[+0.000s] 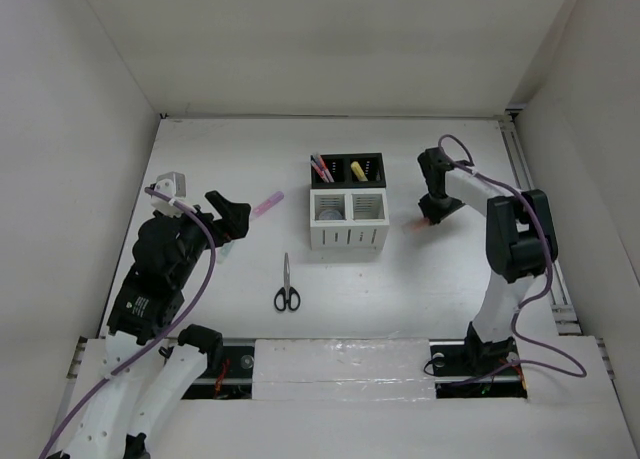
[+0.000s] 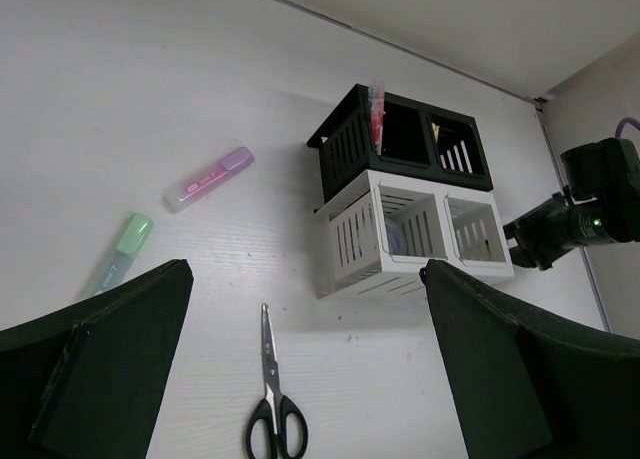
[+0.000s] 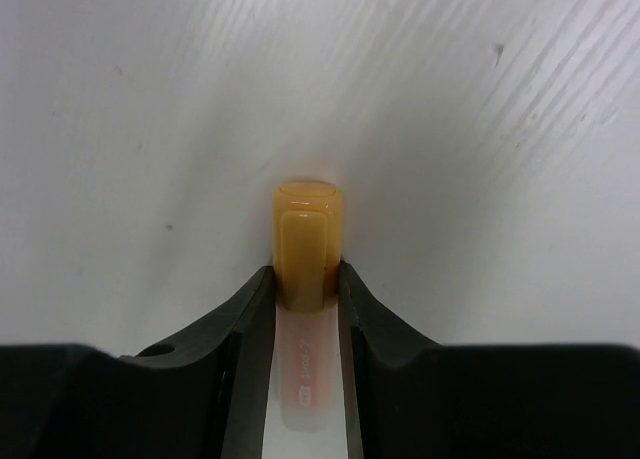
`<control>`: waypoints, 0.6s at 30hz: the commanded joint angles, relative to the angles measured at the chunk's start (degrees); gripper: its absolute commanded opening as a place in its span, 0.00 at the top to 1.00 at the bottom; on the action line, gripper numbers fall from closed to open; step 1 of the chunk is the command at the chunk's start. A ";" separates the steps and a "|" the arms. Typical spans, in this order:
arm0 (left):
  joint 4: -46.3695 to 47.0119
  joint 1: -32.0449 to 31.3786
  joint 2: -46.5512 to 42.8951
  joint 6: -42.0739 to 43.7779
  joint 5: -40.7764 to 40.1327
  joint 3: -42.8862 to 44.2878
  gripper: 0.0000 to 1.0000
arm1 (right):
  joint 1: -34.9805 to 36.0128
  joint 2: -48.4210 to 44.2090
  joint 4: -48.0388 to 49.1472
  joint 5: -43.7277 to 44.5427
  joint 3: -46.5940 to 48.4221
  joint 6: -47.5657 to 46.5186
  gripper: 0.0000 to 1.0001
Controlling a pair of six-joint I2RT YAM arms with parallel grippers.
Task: Sort the stationery into containers
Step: Pick up the stationery from the center of the board.
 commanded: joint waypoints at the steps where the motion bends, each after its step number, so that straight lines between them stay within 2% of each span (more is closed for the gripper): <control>1: 1.79 -0.24 -0.46 0.24 -0.95 0.85 0.00 | -1.97 -1.60 1.87 1.56 2.76 -8.34 1.00; 3: 1.79 -0.24 -0.46 0.24 -0.95 0.85 0.00 | -1.36 -4.76 4.48 6.29 3.48 -12.12 1.00; 4: 1.79 -0.24 0.15 0.24 -0.95 0.85 0.00 | -0.66 -9.48 6.94 7.54 2.35 -16.66 1.00; 8: 1.27 -0.24 0.68 -0.28 -2.18 0.85 0.00 | 1.45 -23.27 25.82 14.04 -4.84 -28.28 1.00; 12: 1.27 -0.24 1.29 -0.81 -2.79 0.85 0.00 | 2.07 -31.21 37.27 16.96 -7.24 -42.58 1.00; 13: 1.27 -0.24 1.91 -0.81 -2.79 0.85 0.00 | 2.86 -32.10 42.68 16.96 -7.25 -45.68 1.00; 15: 1.27 -0.24 2.52 -0.81 -2.79 0.85 0.00 | 4.97 -34.12 51.13 12.76 -9.17 -53.49 1.00; 16: 0.74 -0.24 3.14 -0.81 -2.79 0.85 0.00 | 5.93 -34.13 56.05 9.61 -10.22 -62.67 1.00; 17: 0.74 -0.24 3.14 -0.81 -2.79 0.85 0.00 | 6.64 -34.13 66.28 -1.56 -11.28 -67.37 1.00; 18: 0.74 -0.24 3.14 -0.81 -2.79 0.85 0.00 | 7.17 -34.13 70.99 -9.42 -13.03 -68.46 1.00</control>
